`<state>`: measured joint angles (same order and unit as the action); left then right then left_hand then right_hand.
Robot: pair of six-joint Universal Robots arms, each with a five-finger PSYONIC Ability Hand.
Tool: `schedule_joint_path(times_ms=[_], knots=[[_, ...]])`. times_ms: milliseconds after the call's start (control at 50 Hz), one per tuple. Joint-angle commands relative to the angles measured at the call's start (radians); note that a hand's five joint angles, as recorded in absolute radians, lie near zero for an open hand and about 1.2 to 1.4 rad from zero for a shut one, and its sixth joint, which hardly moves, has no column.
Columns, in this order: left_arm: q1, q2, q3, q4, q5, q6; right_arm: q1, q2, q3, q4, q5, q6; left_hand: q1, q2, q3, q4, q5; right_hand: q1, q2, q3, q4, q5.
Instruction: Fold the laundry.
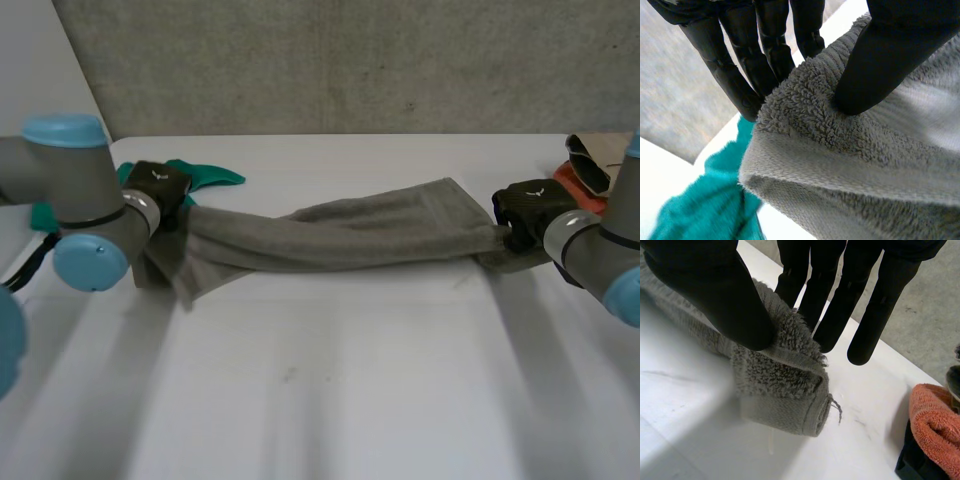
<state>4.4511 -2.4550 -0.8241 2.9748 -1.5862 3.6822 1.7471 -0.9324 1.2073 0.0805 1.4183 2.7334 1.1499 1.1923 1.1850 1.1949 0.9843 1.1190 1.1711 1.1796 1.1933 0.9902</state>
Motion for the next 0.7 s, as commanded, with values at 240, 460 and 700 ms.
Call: schedule_joint_path(times_ms=[240, 460, 700], knots=[[0.008, -0.007, 0.119, -0.071, 0.083, 0.05, 0.08, 0.089, -0.077, -0.001, 0.1, -0.05, -0.975, -1.018, -1.01, -1.02, -0.984, 0.277, 0.225, 0.217, 0.203, 0.231], [0.033, 0.418, -0.556, 0.061, 0.202, 0.068, 0.08, 0.073, -0.063, 0.005, 0.094, -0.051, -0.312, -0.354, -0.347, -0.357, -0.321, 0.277, 0.225, 0.217, 0.203, 0.231], [0.097, 0.271, -0.59, 0.096, 0.215, 0.116, 0.081, 0.069, -0.037, 0.007, 0.088, -0.063, -0.622, -0.665, -0.657, -0.667, -0.631, 0.277, 0.225, 0.217, 0.203, 0.231]])
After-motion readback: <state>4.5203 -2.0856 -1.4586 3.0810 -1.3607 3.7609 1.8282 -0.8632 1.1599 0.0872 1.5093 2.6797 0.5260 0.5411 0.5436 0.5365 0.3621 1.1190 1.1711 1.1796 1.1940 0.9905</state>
